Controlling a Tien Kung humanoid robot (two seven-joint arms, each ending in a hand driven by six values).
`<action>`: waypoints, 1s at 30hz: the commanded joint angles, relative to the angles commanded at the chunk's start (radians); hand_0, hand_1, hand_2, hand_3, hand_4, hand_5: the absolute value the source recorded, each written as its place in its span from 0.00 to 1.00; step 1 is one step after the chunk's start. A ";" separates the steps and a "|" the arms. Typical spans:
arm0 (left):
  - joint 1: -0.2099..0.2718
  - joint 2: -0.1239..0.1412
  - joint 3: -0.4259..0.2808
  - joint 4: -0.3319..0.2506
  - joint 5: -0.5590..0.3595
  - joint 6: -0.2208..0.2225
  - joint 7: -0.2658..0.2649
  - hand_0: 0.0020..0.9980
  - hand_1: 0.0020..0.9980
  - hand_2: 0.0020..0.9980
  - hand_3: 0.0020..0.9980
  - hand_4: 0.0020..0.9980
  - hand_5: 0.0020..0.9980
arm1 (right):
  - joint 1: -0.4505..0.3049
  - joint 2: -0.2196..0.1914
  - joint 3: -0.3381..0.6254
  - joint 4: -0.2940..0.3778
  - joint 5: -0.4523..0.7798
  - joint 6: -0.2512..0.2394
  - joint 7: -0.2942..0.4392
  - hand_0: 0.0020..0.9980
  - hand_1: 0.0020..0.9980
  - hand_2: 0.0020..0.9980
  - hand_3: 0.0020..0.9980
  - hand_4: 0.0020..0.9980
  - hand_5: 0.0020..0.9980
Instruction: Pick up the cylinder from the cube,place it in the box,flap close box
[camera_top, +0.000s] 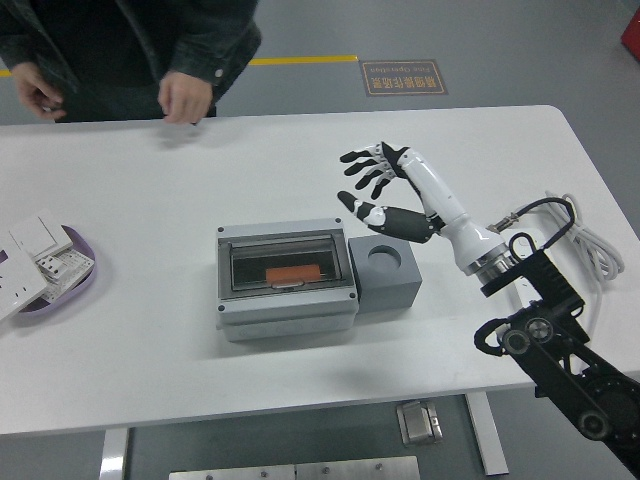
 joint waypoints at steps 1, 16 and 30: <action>0.001 -0.001 0.000 0.000 -0.001 0.000 0.000 0.62 0.62 0.59 0.66 0.71 0.24 | -0.024 0.005 0.039 -0.011 0.048 0.006 0.011 0.35 0.47 0.58 0.65 0.74 0.43; -0.017 -0.002 0.000 0.000 -0.012 0.003 -0.004 0.62 0.62 0.59 0.66 0.71 0.23 | -0.073 0.061 0.340 -0.057 0.388 0.049 0.027 0.58 0.61 0.61 0.63 0.74 0.40; 0.011 0.009 0.019 -0.001 -0.040 0.007 0.003 0.62 0.63 0.59 0.66 0.71 0.24 | -0.167 0.083 0.412 0.020 0.345 0.095 0.027 0.71 0.65 0.66 0.63 0.77 0.31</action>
